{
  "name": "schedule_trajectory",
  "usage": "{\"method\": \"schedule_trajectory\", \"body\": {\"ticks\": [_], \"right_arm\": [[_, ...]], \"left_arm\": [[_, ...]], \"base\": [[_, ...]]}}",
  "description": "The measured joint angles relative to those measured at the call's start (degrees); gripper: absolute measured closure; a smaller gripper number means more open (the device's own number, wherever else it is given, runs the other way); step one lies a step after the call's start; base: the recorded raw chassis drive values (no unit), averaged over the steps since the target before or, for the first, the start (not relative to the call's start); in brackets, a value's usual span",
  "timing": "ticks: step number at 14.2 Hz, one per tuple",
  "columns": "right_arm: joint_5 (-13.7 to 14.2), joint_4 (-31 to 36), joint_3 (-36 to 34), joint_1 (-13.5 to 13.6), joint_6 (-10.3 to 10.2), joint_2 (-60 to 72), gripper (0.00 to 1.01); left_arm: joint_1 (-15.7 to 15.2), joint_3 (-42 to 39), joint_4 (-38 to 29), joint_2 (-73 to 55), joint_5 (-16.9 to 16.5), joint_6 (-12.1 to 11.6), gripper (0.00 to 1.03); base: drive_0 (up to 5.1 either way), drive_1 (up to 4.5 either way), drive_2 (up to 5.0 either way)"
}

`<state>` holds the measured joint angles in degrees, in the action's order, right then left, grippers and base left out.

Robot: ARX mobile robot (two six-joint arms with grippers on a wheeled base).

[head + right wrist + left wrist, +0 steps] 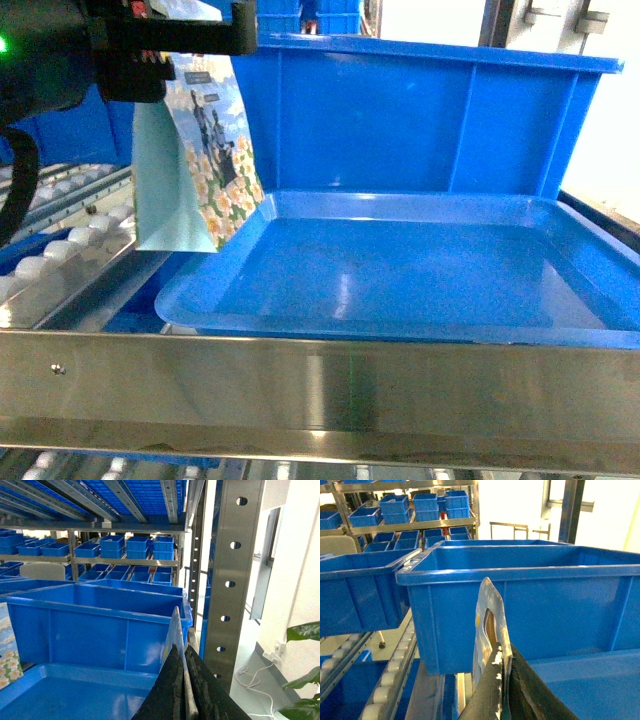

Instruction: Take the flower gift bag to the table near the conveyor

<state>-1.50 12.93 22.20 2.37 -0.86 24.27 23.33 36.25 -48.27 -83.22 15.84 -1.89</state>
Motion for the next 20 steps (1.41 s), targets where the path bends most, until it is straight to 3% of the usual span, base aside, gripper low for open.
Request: {"method": "schedule_trajectory", "body": {"ticks": [2, 3, 4, 7, 9, 13, 20], "right_arm": [[0.0, 0.0, 0.0, 0.0, 0.0, 0.0, 0.99], [0.0, 0.0, 0.0, 0.0, 0.0, 0.0, 0.99], [0.0, 0.0, 0.0, 0.0, 0.0, 0.0, 0.99], [0.0, 0.0, 0.0, 0.0, 0.0, 0.0, 0.99], [0.0, 0.0, 0.0, 0.0, 0.0, 0.0, 0.99], [0.0, 0.0, 0.0, 0.0, 0.0, 0.0, 0.99], [0.0, 0.0, 0.0, 0.0, 0.0, 0.0, 0.99]], "left_arm": [[-1.6, -2.3, -1.5, 5.0, -1.4, -1.2, 1.01], [-5.9, -8.6, -3.6, 14.4, -6.5, -4.0, 1.01], [-11.8, -15.3, 0.1, 24.5, -10.5, -4.2, 1.01], [-16.8, -19.3, 2.1, 33.0, -12.6, -4.6, 1.01], [-21.5, -22.5, 9.0, 43.0, -15.6, -4.8, 1.01], [-24.3, -23.8, 17.2, 54.1, -15.4, -4.8, 1.01], [-24.3, -24.3, 18.1, 57.0, -15.2, -5.4, 1.01]], "base": [[0.0, 0.0, 0.0], [0.0, 0.0, 0.0], [0.0, 0.0, 0.0], [0.0, 0.0, 0.0], [0.0, 0.0, 0.0], [0.0, 0.0, 0.0], [0.0, 0.0, 0.0]]}}
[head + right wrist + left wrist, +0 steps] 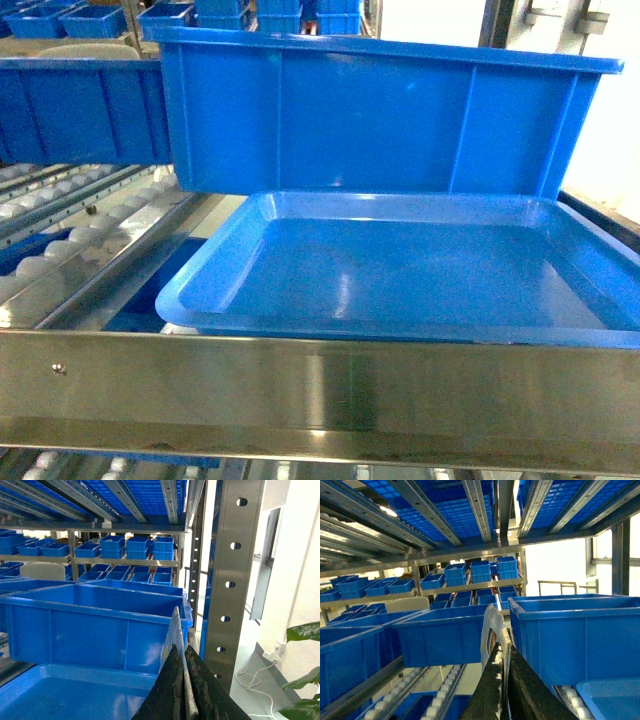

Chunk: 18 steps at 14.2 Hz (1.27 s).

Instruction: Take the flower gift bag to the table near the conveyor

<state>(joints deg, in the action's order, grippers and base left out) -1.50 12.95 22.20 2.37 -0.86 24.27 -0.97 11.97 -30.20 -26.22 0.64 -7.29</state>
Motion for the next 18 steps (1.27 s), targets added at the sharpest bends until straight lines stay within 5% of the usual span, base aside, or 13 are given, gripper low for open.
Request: {"method": "schedule_trajectory", "body": {"ticks": [18], "right_arm": [[0.0, 0.0, 0.0, 0.0, 0.0, 0.0, 0.99]], "left_arm": [[0.0, 0.0, 0.0, 0.0, 0.0, -0.3, 1.01]], "base": [[-4.7, 2.71, 2.7]]}}
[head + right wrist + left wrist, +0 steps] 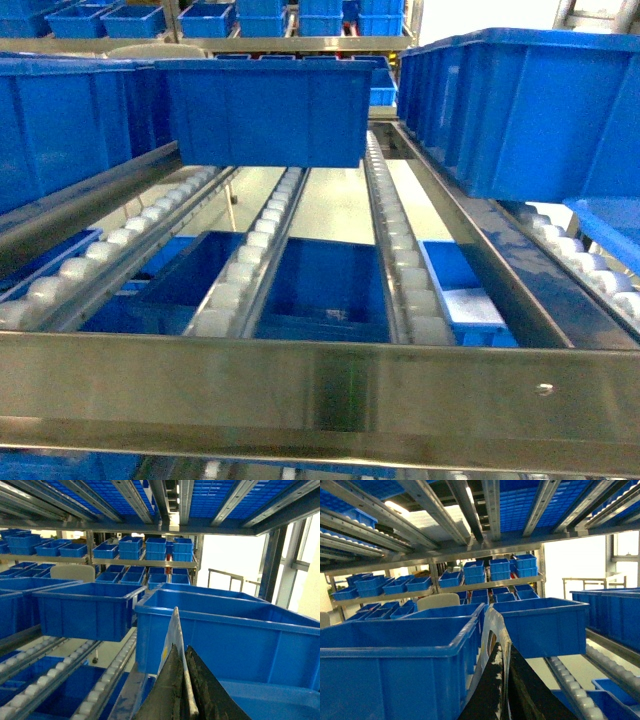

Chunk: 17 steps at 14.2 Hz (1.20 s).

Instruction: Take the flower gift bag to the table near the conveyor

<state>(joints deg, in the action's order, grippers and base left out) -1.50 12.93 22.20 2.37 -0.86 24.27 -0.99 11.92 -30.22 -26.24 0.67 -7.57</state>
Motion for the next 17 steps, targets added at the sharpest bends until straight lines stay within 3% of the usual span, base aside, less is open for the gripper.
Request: {"method": "schedule_trajectory", "body": {"ticks": [6, 17], "right_arm": [[0.0, 0.2, 0.0, 0.2, 0.0, 0.0, 0.99], [0.0, 0.0, 0.0, 0.2, 0.0, 0.0, 0.99]], "left_arm": [[0.0, 0.0, 0.0, 0.0, 0.2, 0.0, 1.01], [0.0, 0.0, 0.1, 0.0, 0.2, 0.0, 1.01]], "base": [[-4.9, 2.5, 2.5], [-4.6, 1.03, 3.8]]}}
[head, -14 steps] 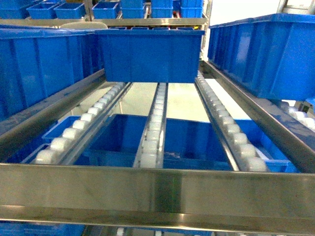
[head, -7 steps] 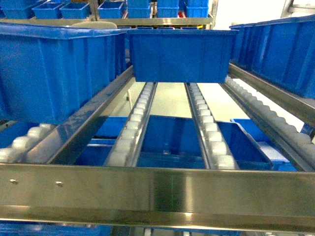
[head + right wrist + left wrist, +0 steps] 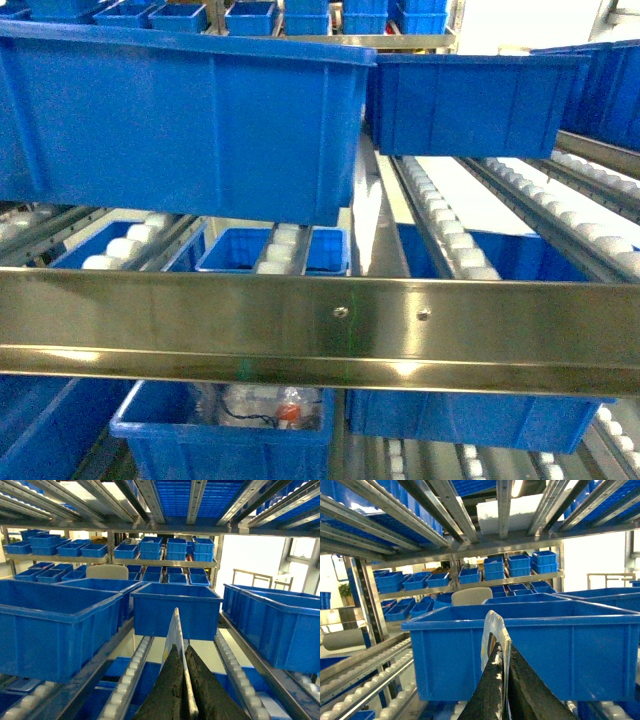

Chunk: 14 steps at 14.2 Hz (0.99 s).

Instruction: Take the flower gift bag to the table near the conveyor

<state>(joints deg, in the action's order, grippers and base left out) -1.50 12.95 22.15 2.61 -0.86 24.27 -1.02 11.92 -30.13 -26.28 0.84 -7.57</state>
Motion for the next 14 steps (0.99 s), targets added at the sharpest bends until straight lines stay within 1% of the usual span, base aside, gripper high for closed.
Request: {"method": "schedule_trajectory", "body": {"ticks": [14], "right_arm": [[0.0, 0.0, 0.0, 0.0, 0.0, 0.0, 0.99]], "left_arm": [[0.0, 0.0, 0.0, 0.0, 0.0, 0.0, 1.01]], "base": [[-4.6, 0.79, 4.0]]}}
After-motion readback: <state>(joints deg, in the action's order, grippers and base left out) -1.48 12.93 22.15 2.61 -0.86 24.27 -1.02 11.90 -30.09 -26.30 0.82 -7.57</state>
